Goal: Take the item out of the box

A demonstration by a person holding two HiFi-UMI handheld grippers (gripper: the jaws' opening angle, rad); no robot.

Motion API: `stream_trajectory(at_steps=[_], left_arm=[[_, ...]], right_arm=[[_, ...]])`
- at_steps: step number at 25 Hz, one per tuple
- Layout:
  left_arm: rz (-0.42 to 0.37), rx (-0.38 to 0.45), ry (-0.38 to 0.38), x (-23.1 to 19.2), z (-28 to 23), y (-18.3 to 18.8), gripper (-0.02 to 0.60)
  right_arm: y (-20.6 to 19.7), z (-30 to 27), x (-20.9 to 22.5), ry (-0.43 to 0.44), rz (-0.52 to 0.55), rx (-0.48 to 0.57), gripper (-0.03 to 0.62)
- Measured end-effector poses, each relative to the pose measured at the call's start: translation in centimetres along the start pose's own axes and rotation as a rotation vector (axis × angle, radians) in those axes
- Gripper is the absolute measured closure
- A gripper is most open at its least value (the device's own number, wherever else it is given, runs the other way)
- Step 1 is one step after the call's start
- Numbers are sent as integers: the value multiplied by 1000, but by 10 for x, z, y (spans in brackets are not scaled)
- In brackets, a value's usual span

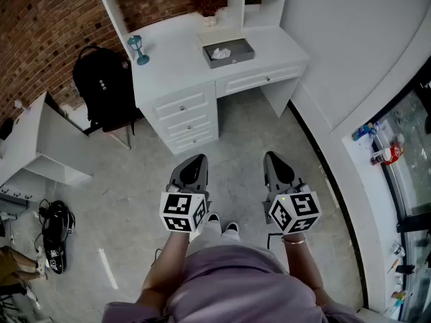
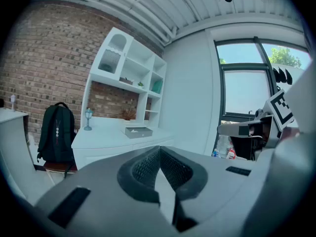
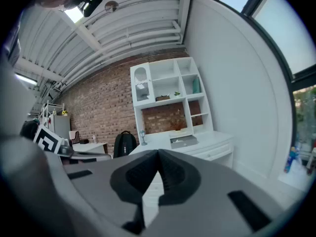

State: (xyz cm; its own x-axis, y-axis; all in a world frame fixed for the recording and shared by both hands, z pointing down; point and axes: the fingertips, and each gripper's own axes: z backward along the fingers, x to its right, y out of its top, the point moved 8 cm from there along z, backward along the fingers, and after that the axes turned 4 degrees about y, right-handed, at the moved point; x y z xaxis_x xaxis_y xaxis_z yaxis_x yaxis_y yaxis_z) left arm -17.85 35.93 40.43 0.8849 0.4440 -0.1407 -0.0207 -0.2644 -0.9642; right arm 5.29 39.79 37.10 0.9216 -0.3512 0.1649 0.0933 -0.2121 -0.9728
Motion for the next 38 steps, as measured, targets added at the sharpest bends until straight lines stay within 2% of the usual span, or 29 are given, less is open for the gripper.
stream_trajectory(at_steps=[15,23,31,38], left_arm=[[2,17,2,18,-12,4,578],[4,8,8,12,-30,9,435],[13,6,6,-14,-85,14,399],[24,19,11,-58,-165,38,387]], right_arm=[[-3,18,21,7,-17,34,592],[-4,10,30,-5,-30,37,592],[-2,-34,57,-30,-36,36,592],[18,-111,89,-49,-33,34,592]])
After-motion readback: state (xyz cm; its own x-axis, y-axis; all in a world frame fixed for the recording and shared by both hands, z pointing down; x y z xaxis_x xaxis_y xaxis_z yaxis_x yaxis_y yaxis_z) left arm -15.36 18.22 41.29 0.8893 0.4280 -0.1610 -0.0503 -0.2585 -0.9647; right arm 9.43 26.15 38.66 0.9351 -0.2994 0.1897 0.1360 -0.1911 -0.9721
